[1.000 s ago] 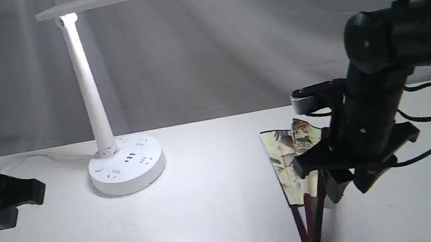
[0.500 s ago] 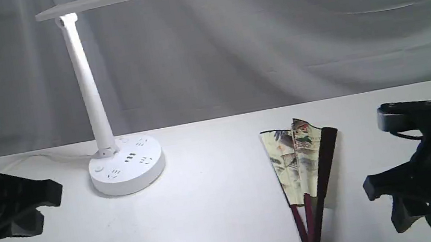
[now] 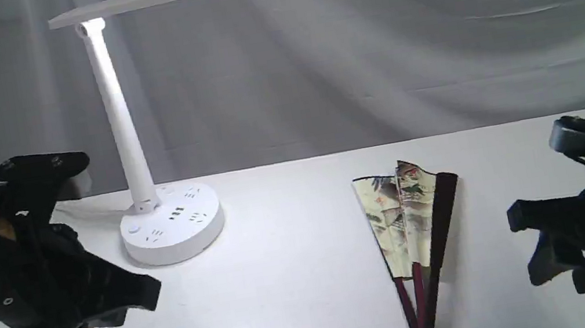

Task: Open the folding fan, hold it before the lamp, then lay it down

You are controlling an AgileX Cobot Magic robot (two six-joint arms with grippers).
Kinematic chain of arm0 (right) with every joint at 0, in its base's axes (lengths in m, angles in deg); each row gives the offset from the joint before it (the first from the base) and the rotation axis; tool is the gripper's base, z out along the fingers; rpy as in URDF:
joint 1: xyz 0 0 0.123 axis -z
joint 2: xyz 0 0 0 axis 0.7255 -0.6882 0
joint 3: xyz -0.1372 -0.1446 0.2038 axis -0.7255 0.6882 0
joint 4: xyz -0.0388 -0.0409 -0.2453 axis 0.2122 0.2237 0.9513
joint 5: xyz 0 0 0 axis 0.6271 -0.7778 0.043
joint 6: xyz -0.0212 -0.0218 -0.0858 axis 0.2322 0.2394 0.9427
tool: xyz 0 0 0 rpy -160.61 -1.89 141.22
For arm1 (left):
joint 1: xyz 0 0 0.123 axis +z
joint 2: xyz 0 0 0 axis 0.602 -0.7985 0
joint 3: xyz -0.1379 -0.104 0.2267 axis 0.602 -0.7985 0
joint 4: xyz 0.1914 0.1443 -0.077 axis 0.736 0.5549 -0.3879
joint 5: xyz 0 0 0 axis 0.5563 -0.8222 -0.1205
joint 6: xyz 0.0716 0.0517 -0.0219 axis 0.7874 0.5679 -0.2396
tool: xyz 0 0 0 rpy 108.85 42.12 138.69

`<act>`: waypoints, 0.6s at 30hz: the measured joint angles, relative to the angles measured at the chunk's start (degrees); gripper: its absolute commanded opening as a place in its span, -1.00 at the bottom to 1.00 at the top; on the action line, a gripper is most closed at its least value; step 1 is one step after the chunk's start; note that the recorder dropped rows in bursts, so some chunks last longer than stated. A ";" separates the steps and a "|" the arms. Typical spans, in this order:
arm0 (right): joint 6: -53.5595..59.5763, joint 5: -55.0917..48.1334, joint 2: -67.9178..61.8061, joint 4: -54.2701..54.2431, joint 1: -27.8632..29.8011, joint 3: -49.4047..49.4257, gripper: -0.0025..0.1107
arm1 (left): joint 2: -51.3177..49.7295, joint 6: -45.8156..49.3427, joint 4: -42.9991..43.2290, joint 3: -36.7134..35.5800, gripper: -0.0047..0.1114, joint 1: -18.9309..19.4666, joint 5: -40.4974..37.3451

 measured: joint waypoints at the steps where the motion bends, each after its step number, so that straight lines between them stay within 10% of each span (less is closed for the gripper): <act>1: 0.24 1.04 0.00 -1.41 0.00 0.00 -0.19 | 0.00 0.00 0.00 0.00 -0.92 0.00 0.76; 18: 9.15 9.84 -3.79 -19.34 0.00 0.03 -0.19 | -2.95 0.24 0.00 0.00 -0.92 0.00 2.24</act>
